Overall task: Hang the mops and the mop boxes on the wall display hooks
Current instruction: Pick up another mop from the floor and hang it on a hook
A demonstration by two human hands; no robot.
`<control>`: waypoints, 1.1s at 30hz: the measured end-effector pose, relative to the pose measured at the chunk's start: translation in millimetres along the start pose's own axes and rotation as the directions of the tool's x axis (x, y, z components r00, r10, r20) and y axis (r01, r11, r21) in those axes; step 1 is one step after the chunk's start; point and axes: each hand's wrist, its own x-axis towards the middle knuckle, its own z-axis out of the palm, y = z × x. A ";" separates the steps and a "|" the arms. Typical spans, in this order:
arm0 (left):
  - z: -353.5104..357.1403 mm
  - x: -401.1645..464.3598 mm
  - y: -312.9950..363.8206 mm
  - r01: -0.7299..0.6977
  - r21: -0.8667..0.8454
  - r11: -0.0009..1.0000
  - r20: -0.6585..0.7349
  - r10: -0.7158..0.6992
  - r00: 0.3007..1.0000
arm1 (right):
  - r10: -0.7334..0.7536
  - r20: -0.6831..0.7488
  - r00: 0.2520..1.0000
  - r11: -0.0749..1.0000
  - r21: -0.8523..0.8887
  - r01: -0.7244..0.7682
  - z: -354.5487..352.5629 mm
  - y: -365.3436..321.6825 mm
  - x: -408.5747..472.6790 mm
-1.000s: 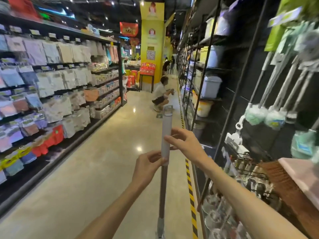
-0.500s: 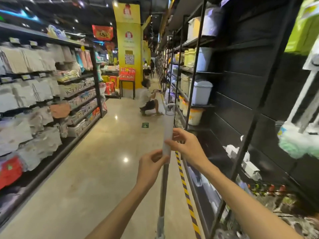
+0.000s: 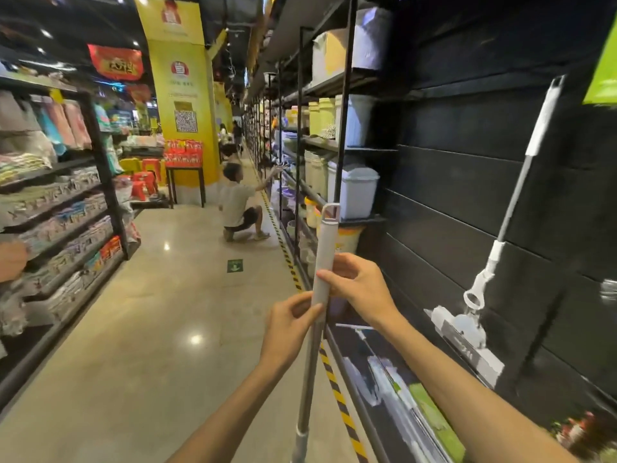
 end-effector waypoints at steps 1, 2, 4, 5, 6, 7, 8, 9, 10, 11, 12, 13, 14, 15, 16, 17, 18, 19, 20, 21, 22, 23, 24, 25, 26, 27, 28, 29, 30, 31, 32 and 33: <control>0.5 20.8 -8.8 -0.007 -0.010 1.000 0.025 0.007 1.000 | 0.004 -0.036 0.999 1.000 -0.004 -0.005 -0.2 8.6 15.7; 1.4 41.3 -18.3 -0.016 -0.007 1.000 0.051 0.016 0.999 | 0.010 -0.067 0.998 1.000 -0.008 -0.011 -0.4 16.7 30.3; 3.4 81.9 -36.2 -0.028 -0.021 0.999 0.107 0.031 0.994 | 0.022 -0.125 0.992 0.999 -0.037 -0.027 -0.9 34.1 60.7; 4.5 101.7 -43.9 -0.037 -0.032 0.999 0.132 0.041 0.990 | 0.021 -0.151 0.988 0.998 -0.063 -0.031 -1.2 41.9 75.1; 5.5 120.6 -51.3 -0.053 -0.029 0.998 0.150 0.056 0.987 | 0.019 -0.173 0.985 0.995 -0.090 -0.035 -0.7 48.6 88.5; 6.6 138.7 -57.6 -0.069 -0.027 0.997 0.171 0.073 0.983 | 0.018 -0.197 0.980 0.993 -0.113 -0.041 0.1 53.9 101.0; 7.3 156.8 -63.3 -0.080 -0.027 0.996 0.195 0.084 0.977 | 0.020 -0.227 0.974 0.991 -0.127 -0.050 0.9 58.4 113.6; 8.6 174.9 -68.4 -0.084 -0.039 0.996 0.227 0.091 0.970 | 0.025 -0.259 0.966 0.989 -0.138 -0.062 1.3 62.1 125.8; 9.9 192.5 -72.9 -0.091 -0.049 0.995 0.262 0.100 0.960 | 0.029 -0.290 0.957 0.987 -0.145 -0.074 1.5 65.0 137.1; 12.1 209.5 -77.1 -0.104 -0.063 0.993 0.295 0.118 0.948 | 0.032 -0.318 0.947 0.984 -0.157 -0.086 0.9 67.3 148.0; 15.3 226.8 -81.1 -0.117 -0.073 0.990 0.325 0.135 0.936 | 0.032 -0.345 0.938 0.981 -0.169 -0.095 -0.7 69.7 158.9; 19.8 243.6 -84.2 -0.123 -0.095 0.988 0.354 0.149 0.923 | 0.032 -0.372 0.928 0.978 -0.178 -0.106 -3.7 72.0 169.4; 25.0 258.8 -86.2 -0.123 -0.118 0.985 0.380 0.159 0.911 | 0.033 -0.402 0.915 0.976 -0.184 -0.116 -7.3 74.1 178.8; 31.2 272.4 -87.8 -0.127 -0.140 0.982 0.403 0.174 0.898 | 0.029 -0.437 0.899 0.974 -0.191 -0.124 -11.5 76.9 187.1; 38.6 285.3 -89.4 -0.139 -0.156 0.978 0.423 0.194 0.885 | 0.021 -0.474 0.880 0.972 -0.198 -0.130 -16.4 80.0 195.1; 47.7 297.7 -91.1 -0.151 -0.173 0.973 0.441 0.214 0.871 | 0.017 -0.507 0.862 0.969 -0.202 -0.138 -21.9 82.4 202.6; 57.5 309.1 -91.9 -0.156 -0.191 0.969 0.458 0.229 0.859 | 0.021 -0.536 0.844 0.967 -0.203 -0.153 -28.4 84.4 209.2; 67.8 318.8 -92.0 -0.164 -0.206 0.965 0.476 0.245 0.845 | 0.020 -0.563 0.826 0.964 -0.208 -0.165 -35.7 86.1 214.5; 78.3 327.7 -91.9 -0.174 -0.218 0.960 0.494 0.262 0.829 | 0.013 -0.588 0.808 0.960 -0.220 -0.176 -44.2 88.3 219.1; 89.8 336.2 -92.7 -0.187 -0.227 0.956 0.510 0.280 0.813 | 0.007 -0.611 0.792 0.953 -0.235 -0.190 -53.2 91.2 223.2; 101.9 344.9 -92.5 -0.195 -0.237 0.952 0.527 0.294 0.797 | 0.003 -0.631 0.776 0.947 -0.248 -0.206 -62.6 94.2 227.6; 114.4 354.1 -91.8 -0.198 -0.249 0.948 0.541 0.305 0.783 | 0.000 -0.651 0.759 0.941 -0.257 -0.221 -73.0 97.3 232.2; 126.7 362.8 -91.0 -0.199 -0.262 0.944 0.555 0.316 0.769 | -0.004 -0.668 0.745 0.936 -0.265 -0.233 -83.6 100.3 236.6; 139.1 371.7 -90.9 -0.204 -0.274 0.940 0.569 0.329 0.754 | -0.014 -0.680 0.734 0.931 -0.276 -0.238 -94.3 103.8 241.2; 151.7 380.8 -90.7 -0.212 -0.284 0.935 0.580 0.344 0.738 | -0.024 -0.689 0.725 0.928 -0.286 -0.240 -105.0 107.2 246.6; 164.0 390.4 -90.1 -0.220 -0.291 0.931 0.586 0.355 0.728 | -0.034 -0.696 0.717 0.924 -0.295 -0.242 -115.4 109.4 252.3; 175.4 399.9 -88.1 -0.224 -0.299 0.928 0.589 0.364 0.721 | -0.042 -0.700 0.712 0.921 -0.303 -0.244 -125.6 110.3 258.4; 185.8 409.4 -85.7 -0.230 -0.305 0.924 0.591 0.373 0.715 | -0.048 -0.703 0.709 0.917 -0.312 -0.247 -135.3 111.0 265.0; 195.1 419.0 -82.8 -0.241 -0.313 0.919 0.594 0.387 0.705 | -0.054 -0.706 0.706 0.914 -0.320 -0.251 -144.8 112.1 272.1; 204.6 428.7 -79.8 -0.254 -0.323 0.912 0.599 0.405 0.691 | -0.061 -0.711 0.701 0.909 -0.330 -0.256 -154.5 113.7 279.6; 214.4 438.4 -76.3 -0.264 -0.338 0.903 0.604 0.423 0.675 | -0.073 -0.716 0.694 0.904 -0.342 -0.258 -164.7 115.2 287.7; 224.5 447.8 -72.4 -0.267 -0.359 0.894 0.606 0.441 0.662 | -0.088 -0.721 0.688 0.899 -0.354 -0.256 -175.3 116.5 295.4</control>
